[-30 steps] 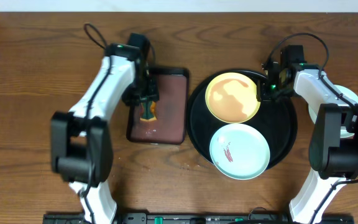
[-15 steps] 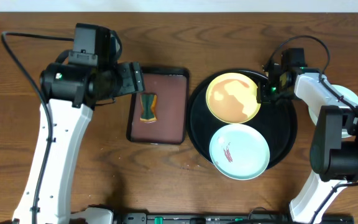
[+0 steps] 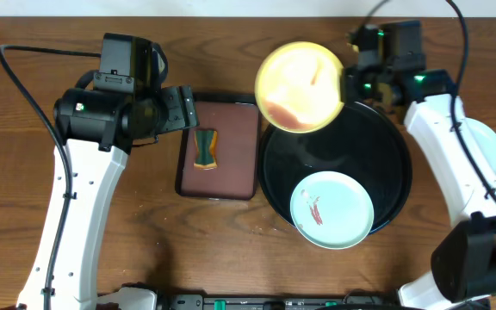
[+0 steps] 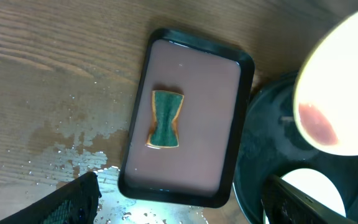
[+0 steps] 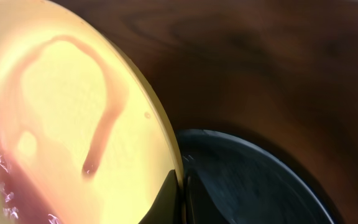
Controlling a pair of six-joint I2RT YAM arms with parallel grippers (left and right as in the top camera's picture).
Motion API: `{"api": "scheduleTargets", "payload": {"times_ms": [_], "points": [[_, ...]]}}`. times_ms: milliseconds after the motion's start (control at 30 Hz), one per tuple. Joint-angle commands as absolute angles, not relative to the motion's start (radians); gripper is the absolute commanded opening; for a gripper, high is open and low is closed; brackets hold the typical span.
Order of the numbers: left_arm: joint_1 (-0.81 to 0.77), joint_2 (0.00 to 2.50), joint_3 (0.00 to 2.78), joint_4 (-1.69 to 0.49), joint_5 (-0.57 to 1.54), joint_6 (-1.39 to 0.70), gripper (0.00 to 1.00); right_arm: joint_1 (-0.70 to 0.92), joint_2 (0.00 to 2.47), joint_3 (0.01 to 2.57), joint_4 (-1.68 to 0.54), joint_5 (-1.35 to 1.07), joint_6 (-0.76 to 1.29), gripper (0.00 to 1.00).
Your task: Clean dirty plates on tray and stack at the side
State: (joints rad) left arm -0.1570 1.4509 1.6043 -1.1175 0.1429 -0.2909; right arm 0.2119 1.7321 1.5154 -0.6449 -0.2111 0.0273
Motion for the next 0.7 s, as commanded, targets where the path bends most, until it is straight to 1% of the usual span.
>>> {"api": "scheduleTargets", "payload": {"times_ms": [0, 100, 333, 667], "points": [[-0.149, 1.444, 1.613, -1.118, 0.125, -0.288, 0.84, 0.324, 1.732, 1.543, -0.609, -0.087, 0.04, 0.01], [-0.149, 1.444, 1.613, -1.118, 0.125, -0.288, 0.84, 0.395, 1.734, 1.543, -0.587, 0.001, 0.035, 0.01], [-0.149, 1.444, 1.613, -1.118, 0.125, -0.288, 0.84, 0.552, 1.735, 1.543, -0.532, 0.23, -0.069, 0.01], [-0.149, 1.444, 1.613, -1.118, 0.125, -0.288, 0.84, 0.687, 1.734, 1.543, -0.461, 0.489, -0.25, 0.01]]}}
